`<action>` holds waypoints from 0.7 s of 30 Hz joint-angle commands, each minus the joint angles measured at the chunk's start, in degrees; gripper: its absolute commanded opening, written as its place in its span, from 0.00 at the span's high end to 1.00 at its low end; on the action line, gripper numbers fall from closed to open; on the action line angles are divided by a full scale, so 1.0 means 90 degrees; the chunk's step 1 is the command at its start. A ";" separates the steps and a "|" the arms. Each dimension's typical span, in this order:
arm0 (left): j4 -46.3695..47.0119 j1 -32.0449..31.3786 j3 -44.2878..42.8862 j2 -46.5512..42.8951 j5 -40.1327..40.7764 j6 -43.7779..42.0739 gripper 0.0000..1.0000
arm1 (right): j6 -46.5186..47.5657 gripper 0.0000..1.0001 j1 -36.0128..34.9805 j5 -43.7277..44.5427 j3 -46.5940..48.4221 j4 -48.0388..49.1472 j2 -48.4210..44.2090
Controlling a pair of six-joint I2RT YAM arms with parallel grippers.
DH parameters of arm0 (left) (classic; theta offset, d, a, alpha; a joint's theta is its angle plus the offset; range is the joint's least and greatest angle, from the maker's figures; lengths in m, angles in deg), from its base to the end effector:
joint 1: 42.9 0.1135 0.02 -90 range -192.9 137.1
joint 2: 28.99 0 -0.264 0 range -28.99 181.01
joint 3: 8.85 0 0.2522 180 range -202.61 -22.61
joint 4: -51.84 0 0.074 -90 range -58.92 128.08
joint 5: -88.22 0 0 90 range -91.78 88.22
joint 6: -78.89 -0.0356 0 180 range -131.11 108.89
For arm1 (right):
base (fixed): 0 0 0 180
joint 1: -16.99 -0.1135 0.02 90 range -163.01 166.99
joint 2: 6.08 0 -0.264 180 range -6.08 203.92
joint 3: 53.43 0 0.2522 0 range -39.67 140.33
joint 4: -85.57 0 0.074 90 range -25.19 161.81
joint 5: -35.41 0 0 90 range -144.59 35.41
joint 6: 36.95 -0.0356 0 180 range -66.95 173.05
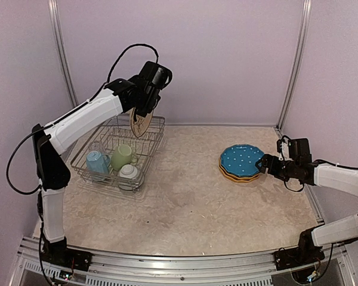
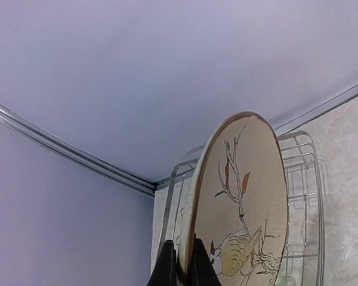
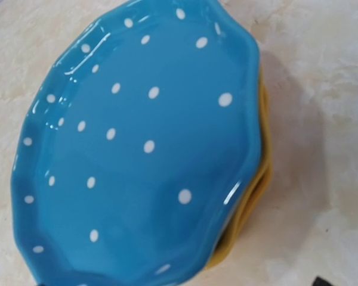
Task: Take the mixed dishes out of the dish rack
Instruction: Pass from the left arm to the right
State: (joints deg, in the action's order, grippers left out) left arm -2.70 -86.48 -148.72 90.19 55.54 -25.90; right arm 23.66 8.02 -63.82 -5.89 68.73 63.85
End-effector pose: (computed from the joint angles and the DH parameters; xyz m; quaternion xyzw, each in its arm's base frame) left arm 0.3554 -0.2968 0.3812 0.1805 0.7860 0.3072 0.5052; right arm 0.2432 0.0442 0.1964 0.1257 0.8924 0.2090 0.3797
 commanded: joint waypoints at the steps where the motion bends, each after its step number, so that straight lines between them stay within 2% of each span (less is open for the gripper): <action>1: -0.1372 -0.0061 -0.0156 -0.0648 -0.0308 0.1524 1.00 | -0.0025 0.07 -0.0111 -0.0024 0.0044 0.0045 0.0062; 5: -0.2110 0.0002 -0.0548 -0.1103 -0.1167 0.2217 1.00 | -0.0040 0.07 -0.0178 -0.0070 0.0121 0.0058 0.0071; 10: -0.2412 0.0479 -0.0435 -0.1787 -0.3116 0.3057 1.00 | -0.0074 0.06 -0.0427 -0.0102 0.0388 0.0029 0.0081; 12: -0.2225 0.0863 -0.0037 -0.2149 -0.4263 0.3403 1.00 | -0.0126 0.06 -0.0575 -0.0140 0.0517 0.0020 0.0104; 16: -0.0955 0.1781 0.1585 -0.2993 -0.7220 0.4023 1.00 | -0.0358 0.06 -0.0912 -0.0424 0.0709 0.0265 0.0178; 21: 0.0120 0.2317 0.2809 -0.3477 -0.8951 0.4450 1.00 | -0.1110 0.05 -0.1513 -0.1095 0.0770 0.1306 0.0412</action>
State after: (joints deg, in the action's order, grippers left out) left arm -17.23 -66.80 -129.31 61.99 -2.97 7.61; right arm 19.40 -1.60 -68.19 -0.32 72.39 65.58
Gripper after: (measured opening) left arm 0.039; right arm 0.948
